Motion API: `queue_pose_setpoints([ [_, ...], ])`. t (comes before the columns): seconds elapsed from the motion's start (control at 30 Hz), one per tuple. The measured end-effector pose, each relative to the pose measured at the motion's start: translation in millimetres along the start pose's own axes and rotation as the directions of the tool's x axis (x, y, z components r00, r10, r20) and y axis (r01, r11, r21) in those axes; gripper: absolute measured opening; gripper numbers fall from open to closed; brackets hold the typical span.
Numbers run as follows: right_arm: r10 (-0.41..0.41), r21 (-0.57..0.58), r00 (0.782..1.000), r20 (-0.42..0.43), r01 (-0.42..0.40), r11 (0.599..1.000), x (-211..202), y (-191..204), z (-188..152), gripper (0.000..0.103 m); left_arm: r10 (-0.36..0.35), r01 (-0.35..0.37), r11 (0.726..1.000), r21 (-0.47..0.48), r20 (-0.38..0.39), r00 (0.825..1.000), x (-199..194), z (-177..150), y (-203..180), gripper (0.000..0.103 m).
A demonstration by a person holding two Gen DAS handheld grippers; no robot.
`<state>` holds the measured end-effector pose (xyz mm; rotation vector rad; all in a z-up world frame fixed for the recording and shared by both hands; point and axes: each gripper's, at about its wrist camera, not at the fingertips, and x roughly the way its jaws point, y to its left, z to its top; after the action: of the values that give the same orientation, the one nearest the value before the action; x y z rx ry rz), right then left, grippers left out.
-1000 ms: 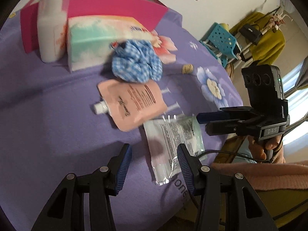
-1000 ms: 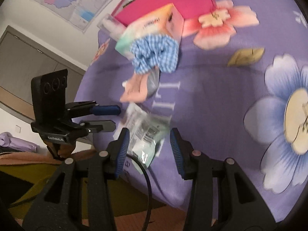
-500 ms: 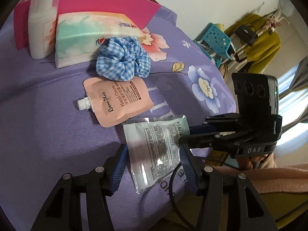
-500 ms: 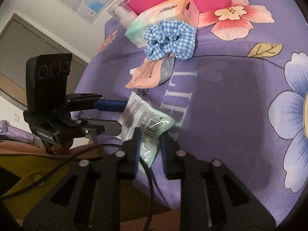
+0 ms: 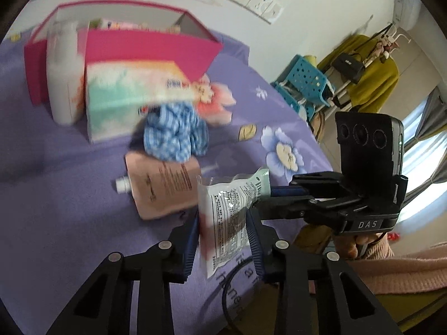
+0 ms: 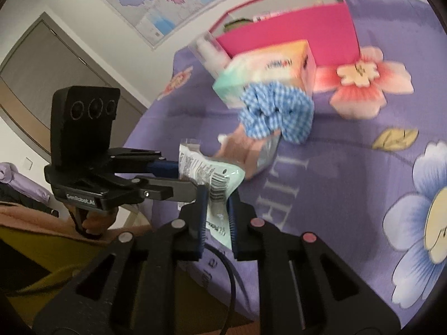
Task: Organize soft objects
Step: 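Lift the clear packet toward the pink box with the right gripper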
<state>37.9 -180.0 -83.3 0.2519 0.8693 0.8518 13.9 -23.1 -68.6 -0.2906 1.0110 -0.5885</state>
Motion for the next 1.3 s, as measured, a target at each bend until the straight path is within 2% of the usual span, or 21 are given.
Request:
queue_pose_setpoints([
  [0.33,0.008,-0.008,0.997,0.077,-0.007,1.000,-3.3,-8.0,27.1,0.015,0.021,-0.020,0.999,-0.025,0.060,0.998,-9.4,25.8,11.5,0.034],
  [0.7,0.000,-0.017,0.988,0.158,0.003,1.000,-13.2,-13.1,61.0,0.015,0.046,-0.045,0.999,-0.010,0.137,0.989,-19.4,63.8,13.0,0.035],
  [1.0,-0.010,-0.040,0.974,0.224,0.020,0.999,-23.5,-18.7,102.3,0.015,0.085,-0.090,0.996,0.018,0.198,0.977,-26.7,110.4,8.2,0.036],
  [1.3,-0.045,-0.015,0.954,0.297,0.051,0.999,-33.8,-39.7,156.3,0.015,0.154,-0.160,0.987,0.011,0.225,0.962,-17.6,175.2,10.9,0.038],
])
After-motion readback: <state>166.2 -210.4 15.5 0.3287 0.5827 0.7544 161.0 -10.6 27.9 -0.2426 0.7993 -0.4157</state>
